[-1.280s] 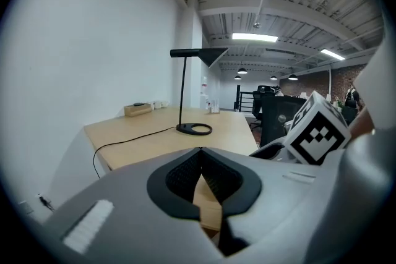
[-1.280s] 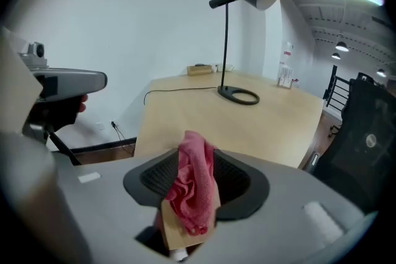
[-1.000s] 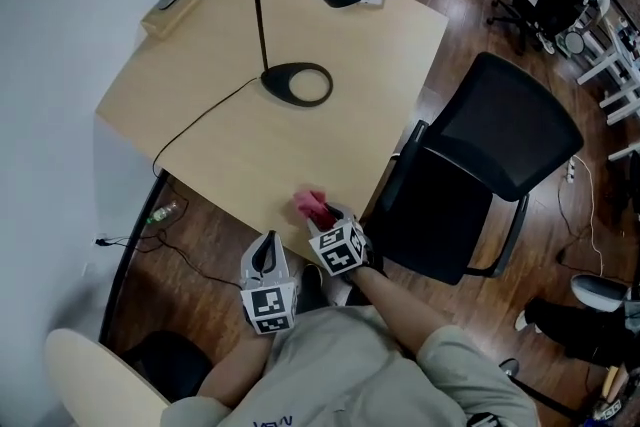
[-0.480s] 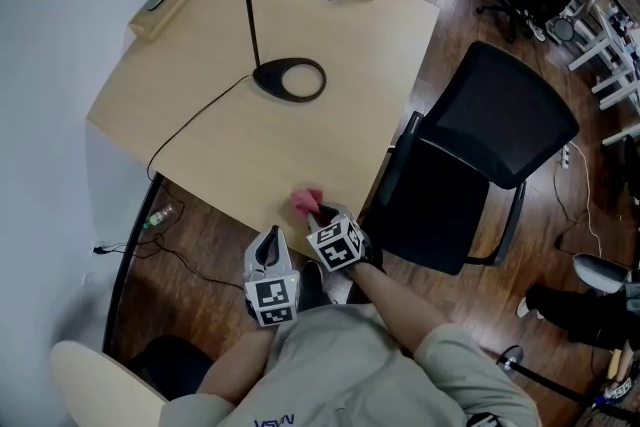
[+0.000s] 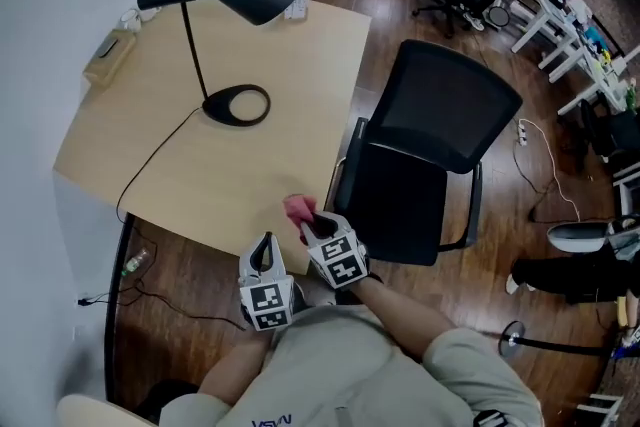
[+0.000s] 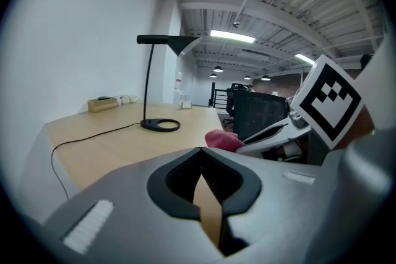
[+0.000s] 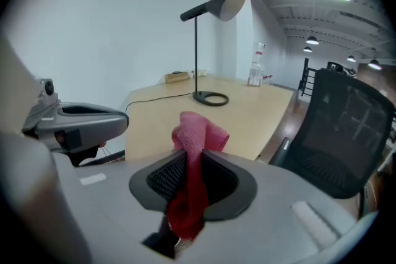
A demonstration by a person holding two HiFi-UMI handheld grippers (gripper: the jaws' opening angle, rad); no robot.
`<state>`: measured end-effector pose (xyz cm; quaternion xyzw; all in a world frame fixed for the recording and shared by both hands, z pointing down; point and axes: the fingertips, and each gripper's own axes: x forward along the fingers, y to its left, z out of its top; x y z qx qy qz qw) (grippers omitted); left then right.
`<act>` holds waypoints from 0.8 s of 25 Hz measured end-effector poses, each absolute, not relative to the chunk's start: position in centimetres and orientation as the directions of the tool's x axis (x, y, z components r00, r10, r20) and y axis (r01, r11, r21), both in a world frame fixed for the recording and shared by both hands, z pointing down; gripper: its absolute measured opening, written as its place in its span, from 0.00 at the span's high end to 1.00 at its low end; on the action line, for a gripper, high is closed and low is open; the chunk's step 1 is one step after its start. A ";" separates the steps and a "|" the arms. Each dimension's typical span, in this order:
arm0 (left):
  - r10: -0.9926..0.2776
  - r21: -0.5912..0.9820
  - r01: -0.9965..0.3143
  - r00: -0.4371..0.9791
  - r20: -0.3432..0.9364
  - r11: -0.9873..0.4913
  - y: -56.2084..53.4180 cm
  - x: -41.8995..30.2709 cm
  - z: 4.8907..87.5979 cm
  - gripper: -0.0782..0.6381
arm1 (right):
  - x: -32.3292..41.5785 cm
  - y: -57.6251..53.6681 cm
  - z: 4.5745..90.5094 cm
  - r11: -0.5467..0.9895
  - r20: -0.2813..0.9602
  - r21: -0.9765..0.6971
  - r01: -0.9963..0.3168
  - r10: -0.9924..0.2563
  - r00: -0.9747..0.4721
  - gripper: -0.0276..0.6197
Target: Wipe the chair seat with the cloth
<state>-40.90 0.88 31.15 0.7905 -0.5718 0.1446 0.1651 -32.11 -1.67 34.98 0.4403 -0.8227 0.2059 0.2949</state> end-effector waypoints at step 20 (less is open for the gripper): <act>-0.786 0.108 -0.876 0.471 0.401 -0.470 -3.2 -14.0 29.9 0.88 | -4.9 -6.7 34.7 0.271 0.588 -0.152 -0.951 -0.748 -0.307 0.84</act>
